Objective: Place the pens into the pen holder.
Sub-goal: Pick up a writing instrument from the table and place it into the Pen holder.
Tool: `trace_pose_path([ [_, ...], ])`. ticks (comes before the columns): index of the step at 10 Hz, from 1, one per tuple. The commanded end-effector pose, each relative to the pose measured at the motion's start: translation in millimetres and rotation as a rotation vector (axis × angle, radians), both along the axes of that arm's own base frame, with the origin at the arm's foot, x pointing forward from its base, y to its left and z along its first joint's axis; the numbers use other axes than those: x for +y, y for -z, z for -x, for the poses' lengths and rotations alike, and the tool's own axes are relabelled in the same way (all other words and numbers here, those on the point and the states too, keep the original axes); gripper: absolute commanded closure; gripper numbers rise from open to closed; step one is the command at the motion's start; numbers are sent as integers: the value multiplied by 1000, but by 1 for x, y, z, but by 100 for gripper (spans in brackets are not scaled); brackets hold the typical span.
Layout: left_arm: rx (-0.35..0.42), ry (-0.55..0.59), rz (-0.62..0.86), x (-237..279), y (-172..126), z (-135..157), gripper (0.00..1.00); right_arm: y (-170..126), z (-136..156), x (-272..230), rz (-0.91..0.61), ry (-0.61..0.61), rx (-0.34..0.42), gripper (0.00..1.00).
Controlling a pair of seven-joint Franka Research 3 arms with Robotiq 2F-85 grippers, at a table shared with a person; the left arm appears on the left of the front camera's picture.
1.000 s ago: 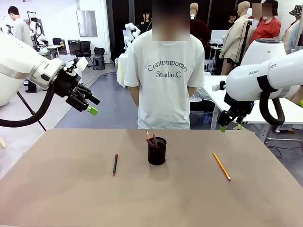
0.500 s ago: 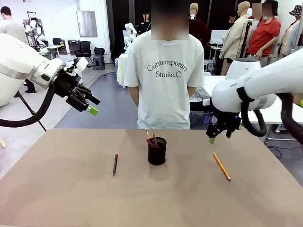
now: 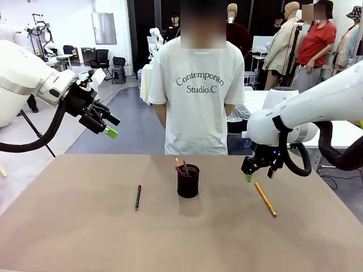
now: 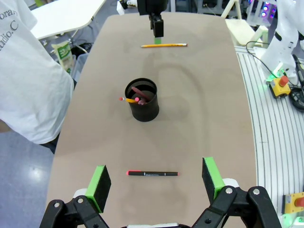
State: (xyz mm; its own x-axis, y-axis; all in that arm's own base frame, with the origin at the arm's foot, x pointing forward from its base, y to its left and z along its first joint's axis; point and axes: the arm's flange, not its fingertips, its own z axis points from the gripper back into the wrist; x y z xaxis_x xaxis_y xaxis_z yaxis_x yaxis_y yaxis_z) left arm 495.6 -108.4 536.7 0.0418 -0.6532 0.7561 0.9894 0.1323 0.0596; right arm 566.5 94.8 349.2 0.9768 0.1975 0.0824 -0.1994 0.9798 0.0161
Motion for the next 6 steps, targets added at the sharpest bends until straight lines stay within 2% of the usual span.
trace_pose_path([
  [1, 5, -9, -14, 1, -2, 1, 0, 8, -4, -2, -2, 44, -5, 0],
  [4, 5, -9, -14, 1, -2, 1, 0, 31, -5, -17, -21, 88, 34, 0],
  [6, 5, -9, -14, 1, -2, 1, 0, 35, -8, -21, 2, 70, 28, 0],
])
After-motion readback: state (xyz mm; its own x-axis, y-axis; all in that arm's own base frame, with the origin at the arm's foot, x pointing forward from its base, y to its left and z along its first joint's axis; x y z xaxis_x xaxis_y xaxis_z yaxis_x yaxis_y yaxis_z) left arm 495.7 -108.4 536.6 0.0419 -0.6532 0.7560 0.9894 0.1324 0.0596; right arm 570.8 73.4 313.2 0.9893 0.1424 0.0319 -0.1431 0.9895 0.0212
